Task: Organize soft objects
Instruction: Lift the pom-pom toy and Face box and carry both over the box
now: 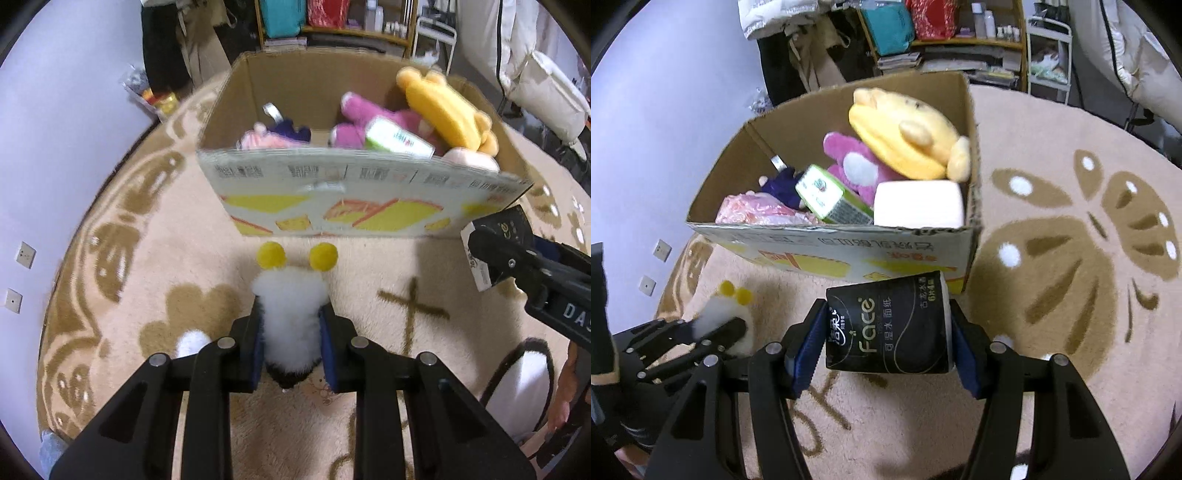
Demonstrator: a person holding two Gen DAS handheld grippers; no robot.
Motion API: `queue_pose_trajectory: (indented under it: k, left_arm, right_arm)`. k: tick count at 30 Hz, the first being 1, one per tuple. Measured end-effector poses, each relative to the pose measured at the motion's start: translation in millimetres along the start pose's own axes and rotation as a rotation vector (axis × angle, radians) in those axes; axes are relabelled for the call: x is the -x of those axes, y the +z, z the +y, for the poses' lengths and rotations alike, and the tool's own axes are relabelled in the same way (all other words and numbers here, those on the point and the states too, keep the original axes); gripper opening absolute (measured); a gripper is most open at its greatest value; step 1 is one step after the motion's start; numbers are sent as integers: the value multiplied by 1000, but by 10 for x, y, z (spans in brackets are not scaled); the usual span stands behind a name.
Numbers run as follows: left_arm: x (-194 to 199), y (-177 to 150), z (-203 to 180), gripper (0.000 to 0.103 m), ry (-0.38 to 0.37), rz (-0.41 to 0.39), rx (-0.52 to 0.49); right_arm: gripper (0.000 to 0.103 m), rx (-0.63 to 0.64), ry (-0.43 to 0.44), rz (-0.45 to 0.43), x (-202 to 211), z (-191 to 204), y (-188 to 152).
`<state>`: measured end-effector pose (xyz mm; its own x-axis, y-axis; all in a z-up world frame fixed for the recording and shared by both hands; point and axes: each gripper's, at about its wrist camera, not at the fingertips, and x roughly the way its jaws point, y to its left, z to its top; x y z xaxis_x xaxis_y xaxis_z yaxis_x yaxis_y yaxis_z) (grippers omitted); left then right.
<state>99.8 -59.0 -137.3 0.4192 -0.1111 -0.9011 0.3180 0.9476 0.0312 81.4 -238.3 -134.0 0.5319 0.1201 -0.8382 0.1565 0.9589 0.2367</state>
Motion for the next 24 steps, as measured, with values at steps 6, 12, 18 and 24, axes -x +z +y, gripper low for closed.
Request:
queue_pose_trajectory:
  k: [6,12,18,24]
  left_arm:
    - [313,23,-144,24,26,-88,0]
    - [511,70,-70,24,26,-139,15]
    - [778,102,-114,24,56,-241,-18]
    - [946,180,-172,24,81,-322,-45]
  right_arm:
    - [65,4,1,-113,319,4,-2]
    - [65,16,19,-212,593,58,-14]
    - [65,34,30,-278,808,85,-12]
    - [65,56,37,-326,917,147,34]
